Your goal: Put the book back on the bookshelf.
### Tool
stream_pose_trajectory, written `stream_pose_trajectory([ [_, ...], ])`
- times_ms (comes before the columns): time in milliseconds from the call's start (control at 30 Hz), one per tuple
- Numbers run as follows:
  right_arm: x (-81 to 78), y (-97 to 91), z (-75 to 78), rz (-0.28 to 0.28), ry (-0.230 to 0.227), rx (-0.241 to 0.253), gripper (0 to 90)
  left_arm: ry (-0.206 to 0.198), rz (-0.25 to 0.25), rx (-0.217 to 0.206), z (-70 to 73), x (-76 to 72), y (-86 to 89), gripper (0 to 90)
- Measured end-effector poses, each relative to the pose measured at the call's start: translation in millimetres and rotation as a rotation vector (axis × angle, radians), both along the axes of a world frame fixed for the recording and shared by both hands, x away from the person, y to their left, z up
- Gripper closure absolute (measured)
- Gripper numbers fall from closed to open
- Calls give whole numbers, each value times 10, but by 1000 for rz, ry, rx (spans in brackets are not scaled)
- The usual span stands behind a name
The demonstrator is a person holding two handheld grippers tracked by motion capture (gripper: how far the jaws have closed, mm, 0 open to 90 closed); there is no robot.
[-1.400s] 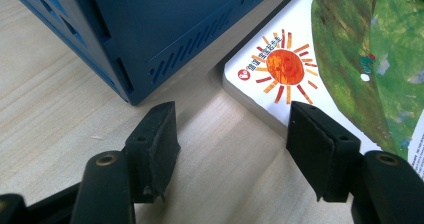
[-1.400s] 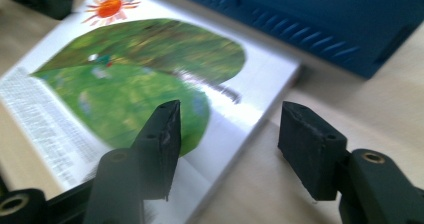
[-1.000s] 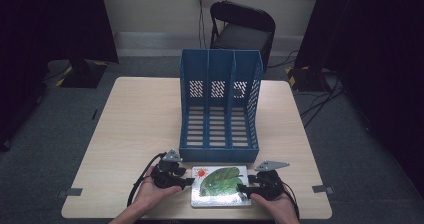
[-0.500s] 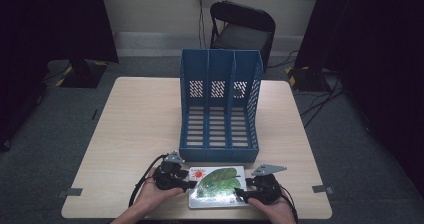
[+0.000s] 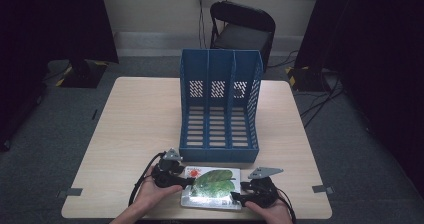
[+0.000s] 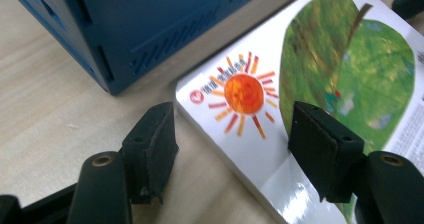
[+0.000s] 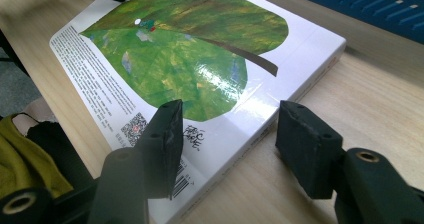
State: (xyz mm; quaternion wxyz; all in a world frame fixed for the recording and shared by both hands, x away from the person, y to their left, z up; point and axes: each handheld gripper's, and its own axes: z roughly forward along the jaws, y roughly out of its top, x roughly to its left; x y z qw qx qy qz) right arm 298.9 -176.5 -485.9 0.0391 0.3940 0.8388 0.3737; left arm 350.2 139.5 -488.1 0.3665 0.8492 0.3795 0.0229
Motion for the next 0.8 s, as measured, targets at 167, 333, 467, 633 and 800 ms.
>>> stream_pose_trajectory([
  [167, -1, 18, -3, 13, 12, 5, 443, -4, -2, -3, -7, -6, -19, 282],
  [333, -1, 30, -6, 25, 9, 6, 439, -2, 9, -22, -20, -20, -39, 238],
  [467, -6, 52, -6, 32, 3, -4, 399, 72, 42, -109, -22, 23, 54, 248],
  [633, 3, 71, -15, 34, 8, -11, 343, 105, 64, -165, -3, 41, 121, 300],
  [800, 21, 92, -26, 36, 21, -13, 293, 86, 52, -166, 31, 25, 125, 293],
])
